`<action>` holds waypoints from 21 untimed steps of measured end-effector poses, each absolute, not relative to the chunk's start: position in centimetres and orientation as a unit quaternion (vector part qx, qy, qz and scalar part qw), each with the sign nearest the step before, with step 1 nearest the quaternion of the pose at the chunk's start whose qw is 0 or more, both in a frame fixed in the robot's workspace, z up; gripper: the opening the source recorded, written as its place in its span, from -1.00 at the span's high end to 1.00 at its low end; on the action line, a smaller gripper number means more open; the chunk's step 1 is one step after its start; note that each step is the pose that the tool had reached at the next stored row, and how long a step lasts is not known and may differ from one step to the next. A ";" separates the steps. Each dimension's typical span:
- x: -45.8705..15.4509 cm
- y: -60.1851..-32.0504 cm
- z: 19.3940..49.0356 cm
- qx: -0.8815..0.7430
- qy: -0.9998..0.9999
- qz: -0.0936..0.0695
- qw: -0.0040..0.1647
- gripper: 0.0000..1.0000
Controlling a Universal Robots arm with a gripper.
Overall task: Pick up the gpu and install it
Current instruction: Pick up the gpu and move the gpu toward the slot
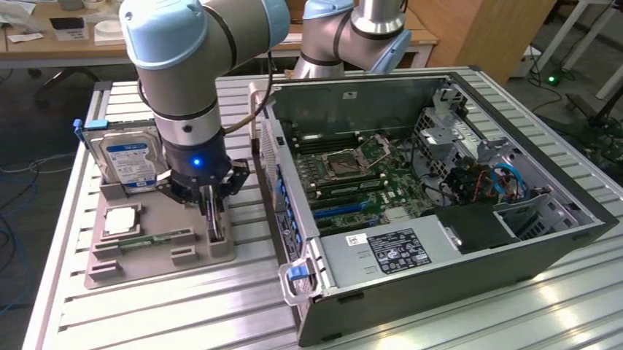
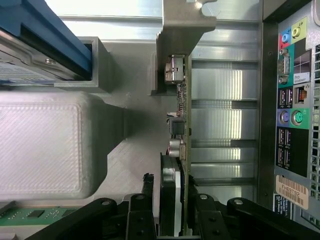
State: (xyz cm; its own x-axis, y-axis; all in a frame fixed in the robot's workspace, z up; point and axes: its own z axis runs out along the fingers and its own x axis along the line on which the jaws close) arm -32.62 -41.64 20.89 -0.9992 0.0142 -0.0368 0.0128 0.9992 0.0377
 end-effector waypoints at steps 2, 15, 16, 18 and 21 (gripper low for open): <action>-32.6 -41.6 20.9 0.007 1.000 0.019 0.018 0.28; -32.6 -41.6 20.9 0.007 1.000 0.019 0.018 0.44; -32.6 -41.6 20.9 0.007 1.000 0.019 0.018 0.44; -32.6 -41.6 20.9 0.007 1.000 0.019 0.018 0.44; -32.6 -41.6 20.9 0.007 1.000 0.019 0.018 0.44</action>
